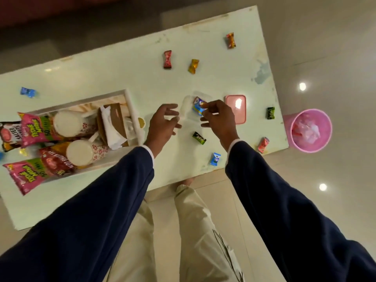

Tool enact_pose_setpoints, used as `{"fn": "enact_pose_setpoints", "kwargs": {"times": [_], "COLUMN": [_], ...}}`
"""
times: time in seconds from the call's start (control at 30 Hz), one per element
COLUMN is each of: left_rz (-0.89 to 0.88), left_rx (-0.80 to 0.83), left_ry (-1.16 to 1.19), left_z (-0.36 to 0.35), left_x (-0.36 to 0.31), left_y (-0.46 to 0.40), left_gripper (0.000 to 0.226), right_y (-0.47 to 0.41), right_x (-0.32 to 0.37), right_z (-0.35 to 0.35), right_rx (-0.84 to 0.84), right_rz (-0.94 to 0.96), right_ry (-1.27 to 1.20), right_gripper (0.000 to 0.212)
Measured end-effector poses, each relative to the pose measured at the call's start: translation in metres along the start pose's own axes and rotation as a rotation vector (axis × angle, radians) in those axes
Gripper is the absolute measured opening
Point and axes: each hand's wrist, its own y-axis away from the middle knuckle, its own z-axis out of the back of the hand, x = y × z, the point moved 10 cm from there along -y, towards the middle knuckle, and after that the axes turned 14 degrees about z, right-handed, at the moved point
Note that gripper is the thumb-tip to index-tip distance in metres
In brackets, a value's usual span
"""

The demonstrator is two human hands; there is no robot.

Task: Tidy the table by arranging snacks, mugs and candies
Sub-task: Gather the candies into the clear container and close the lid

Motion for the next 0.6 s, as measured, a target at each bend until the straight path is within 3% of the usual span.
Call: {"fn": "enact_pose_setpoints", "kwargs": {"times": [0.1, 0.27, 0.4, 0.6], "left_rz": [-0.041, -0.200, -0.301, -0.297], "left_rx": [0.002, -0.073, -0.238, -0.639], "left_ry": [0.008, 0.095, 0.108, 0.265], "left_z": [0.035, 0.123, 0.221, 0.420], "left_x": [0.008, 0.006, 0.013, 0.085], "left_y": [0.012, 0.040, 0.062, 0.101], "left_gripper": [0.031, 0.039, 0.036, 0.035], "right_y": [0.004, 0.008, 0.028, 0.063], "right_x": [0.019, 0.073, 0.112, 0.154], "right_z": [-0.031, -0.145, -0.256, -0.410], "right_rx": [0.073, 0.306, 0.485, 0.674], "right_rz": [0.027, 0.164, 0.278, 0.429], "right_ry": [0.043, 0.129, 0.187, 0.292], "right_gripper": [0.016, 0.020, 0.016, 0.013]}}
